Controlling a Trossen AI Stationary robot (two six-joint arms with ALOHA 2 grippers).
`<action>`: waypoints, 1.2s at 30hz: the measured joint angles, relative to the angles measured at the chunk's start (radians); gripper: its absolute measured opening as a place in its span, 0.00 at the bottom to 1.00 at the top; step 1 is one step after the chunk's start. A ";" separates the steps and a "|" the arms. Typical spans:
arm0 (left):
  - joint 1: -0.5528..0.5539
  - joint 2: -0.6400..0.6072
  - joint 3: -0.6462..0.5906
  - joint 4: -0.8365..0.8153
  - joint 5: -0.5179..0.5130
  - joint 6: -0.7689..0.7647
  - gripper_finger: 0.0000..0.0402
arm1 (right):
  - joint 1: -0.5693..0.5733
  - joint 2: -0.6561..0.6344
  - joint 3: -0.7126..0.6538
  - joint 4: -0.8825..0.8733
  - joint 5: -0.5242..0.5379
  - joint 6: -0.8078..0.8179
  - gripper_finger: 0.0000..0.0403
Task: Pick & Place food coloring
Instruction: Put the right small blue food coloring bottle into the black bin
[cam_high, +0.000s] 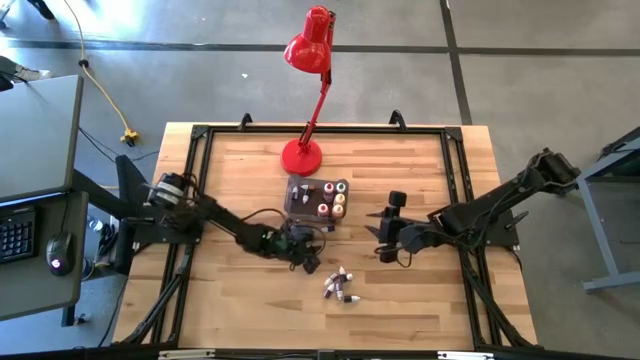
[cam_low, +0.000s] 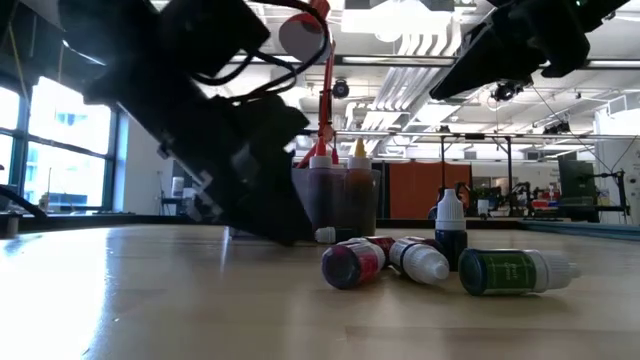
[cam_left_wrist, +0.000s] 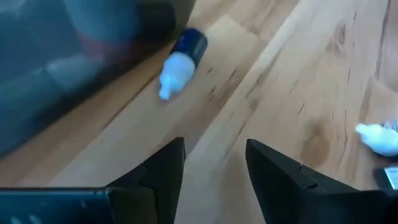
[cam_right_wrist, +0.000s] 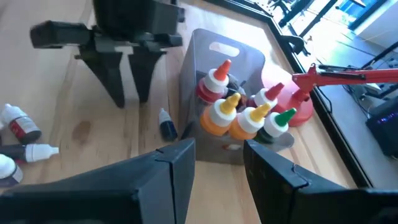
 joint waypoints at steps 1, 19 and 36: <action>0.005 0.002 0.007 0.002 -0.001 0.019 0.43 | 0.000 0.000 0.000 0.001 -0.001 0.000 0.32; 0.011 0.045 0.063 -0.045 -0.235 0.028 0.43 | 0.000 0.000 0.000 0.016 -0.036 -0.003 0.32; 0.068 0.060 0.062 -0.042 -0.119 0.130 0.43 | 0.000 0.001 0.000 0.016 -0.082 -0.003 0.32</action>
